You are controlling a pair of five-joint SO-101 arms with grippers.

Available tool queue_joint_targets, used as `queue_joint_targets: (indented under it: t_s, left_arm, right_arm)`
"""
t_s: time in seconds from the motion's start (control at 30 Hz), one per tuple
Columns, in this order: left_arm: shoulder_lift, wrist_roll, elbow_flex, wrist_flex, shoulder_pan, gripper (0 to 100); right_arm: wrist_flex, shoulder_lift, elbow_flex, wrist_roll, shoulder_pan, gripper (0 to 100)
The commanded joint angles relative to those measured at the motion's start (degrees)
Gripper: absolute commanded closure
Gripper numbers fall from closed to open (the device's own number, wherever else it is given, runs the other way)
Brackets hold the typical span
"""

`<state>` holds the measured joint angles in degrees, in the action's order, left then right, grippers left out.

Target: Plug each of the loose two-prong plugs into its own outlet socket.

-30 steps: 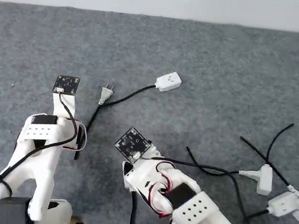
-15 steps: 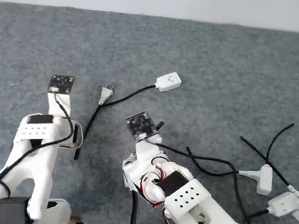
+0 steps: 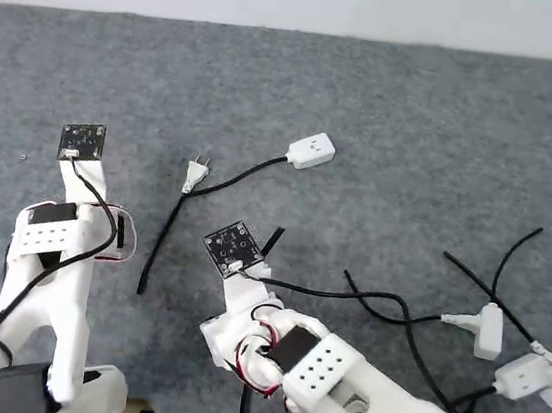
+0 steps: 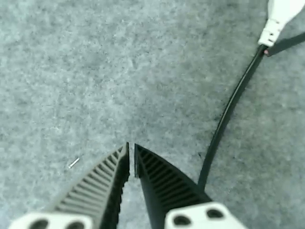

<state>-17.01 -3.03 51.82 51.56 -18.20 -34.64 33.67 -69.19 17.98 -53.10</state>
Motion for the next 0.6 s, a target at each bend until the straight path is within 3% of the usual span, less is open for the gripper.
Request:
queue_joint_targets:
  t_s: [0.0, 0.2, 0.27, 0.4, 0.47, 0.57]
  left_arm:
    - [0.0, -0.62, -2.42, 0.35, -0.26, 99]
    - [0.0, -0.62, -2.33, 0.44, -0.26, 99]
    - [0.0, -0.62, -2.33, 0.44, -0.26, 99]
    - [0.0, -0.62, -2.33, 0.44, -0.26, 99]
    - [0.0, -0.62, -2.33, 0.44, -0.26, 99]
    - [0.0, -0.62, -2.33, 0.44, -0.26, 99]
  right_arm:
    - [0.75, -5.05, 6.42, 0.44, 2.33, 69.3]
    - [-1.89, -13.58, 11.87, -2.55, 3.3, 70.1]
    - [-2.86, -15.25, 13.1, -4.31, 3.12, 76.3]
    - [-3.03, -16.66, 14.59, -9.23, 3.3, 99.8]
    - [-3.21, -16.66, 14.42, -11.69, 3.47, 96.2]
    - [-3.47, -16.22, 14.42, -11.96, 3.91, 99.1]
